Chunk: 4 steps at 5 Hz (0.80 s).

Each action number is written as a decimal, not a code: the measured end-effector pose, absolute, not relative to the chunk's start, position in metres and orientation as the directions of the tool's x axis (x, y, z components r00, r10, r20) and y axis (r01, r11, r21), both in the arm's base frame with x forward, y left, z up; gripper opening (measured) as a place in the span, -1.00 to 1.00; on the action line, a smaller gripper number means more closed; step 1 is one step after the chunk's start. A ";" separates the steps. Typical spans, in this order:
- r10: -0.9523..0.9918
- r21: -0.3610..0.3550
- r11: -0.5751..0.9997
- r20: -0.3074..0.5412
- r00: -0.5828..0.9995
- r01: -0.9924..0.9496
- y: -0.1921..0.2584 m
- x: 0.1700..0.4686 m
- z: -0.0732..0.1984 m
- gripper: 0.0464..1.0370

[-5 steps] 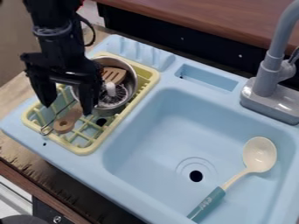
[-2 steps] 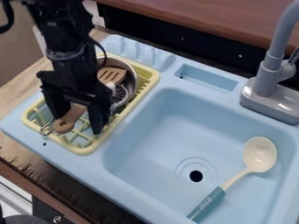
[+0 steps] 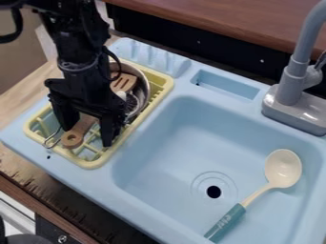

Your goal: Put the wooden spatula in the left side of the sink

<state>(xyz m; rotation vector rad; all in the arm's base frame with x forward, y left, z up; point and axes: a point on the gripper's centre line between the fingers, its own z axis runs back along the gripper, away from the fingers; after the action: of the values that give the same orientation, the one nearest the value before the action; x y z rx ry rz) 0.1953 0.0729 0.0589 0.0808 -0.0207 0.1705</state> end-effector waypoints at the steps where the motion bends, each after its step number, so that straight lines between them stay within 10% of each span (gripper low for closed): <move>1: 0.183 0.067 0.981 0.014 0.983 -0.183 0.071 0.194 0.059 0.32; 2: 0.201 0.063 0.977 0.018 0.979 -0.202 0.075 0.201 0.071 -0.27; 4: 0.213 0.056 0.976 -0.013 0.977 -0.212 0.076 0.200 0.078 -0.56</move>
<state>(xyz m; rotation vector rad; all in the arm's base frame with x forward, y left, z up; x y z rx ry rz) 0.2003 0.0763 0.0780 0.0541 0.0187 0.2146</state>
